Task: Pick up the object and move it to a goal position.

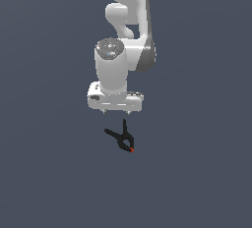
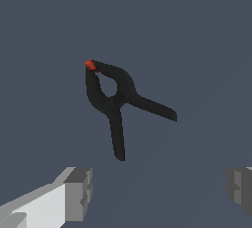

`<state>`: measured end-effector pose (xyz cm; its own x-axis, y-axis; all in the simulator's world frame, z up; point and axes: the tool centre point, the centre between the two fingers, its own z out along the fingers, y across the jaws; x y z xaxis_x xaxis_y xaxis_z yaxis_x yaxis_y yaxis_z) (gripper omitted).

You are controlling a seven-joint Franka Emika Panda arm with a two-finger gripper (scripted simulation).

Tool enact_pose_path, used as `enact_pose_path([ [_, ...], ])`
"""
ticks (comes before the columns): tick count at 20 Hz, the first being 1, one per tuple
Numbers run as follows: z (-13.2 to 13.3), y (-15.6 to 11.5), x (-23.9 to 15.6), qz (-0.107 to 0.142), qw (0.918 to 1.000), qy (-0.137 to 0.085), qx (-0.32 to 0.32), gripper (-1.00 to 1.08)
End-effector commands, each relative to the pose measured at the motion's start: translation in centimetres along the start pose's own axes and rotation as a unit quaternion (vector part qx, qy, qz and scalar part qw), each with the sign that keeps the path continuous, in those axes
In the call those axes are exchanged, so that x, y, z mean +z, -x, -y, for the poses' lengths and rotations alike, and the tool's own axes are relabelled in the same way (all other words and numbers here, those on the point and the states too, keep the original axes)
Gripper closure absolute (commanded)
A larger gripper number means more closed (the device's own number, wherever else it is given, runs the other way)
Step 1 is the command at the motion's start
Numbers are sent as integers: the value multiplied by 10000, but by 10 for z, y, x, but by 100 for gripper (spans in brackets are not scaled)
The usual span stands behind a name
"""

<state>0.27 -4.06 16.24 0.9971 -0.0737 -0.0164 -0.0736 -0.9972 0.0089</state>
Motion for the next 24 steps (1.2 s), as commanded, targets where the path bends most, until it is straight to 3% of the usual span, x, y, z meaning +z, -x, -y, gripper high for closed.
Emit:
enact_pose_path([
  [1,0,0,0,0,10000,0,0,-92],
  [10,2,-10,-15,-142,9995,145,-247,-92],
  [24,6,-17,0,-125,9974,147,-691,-92],
])
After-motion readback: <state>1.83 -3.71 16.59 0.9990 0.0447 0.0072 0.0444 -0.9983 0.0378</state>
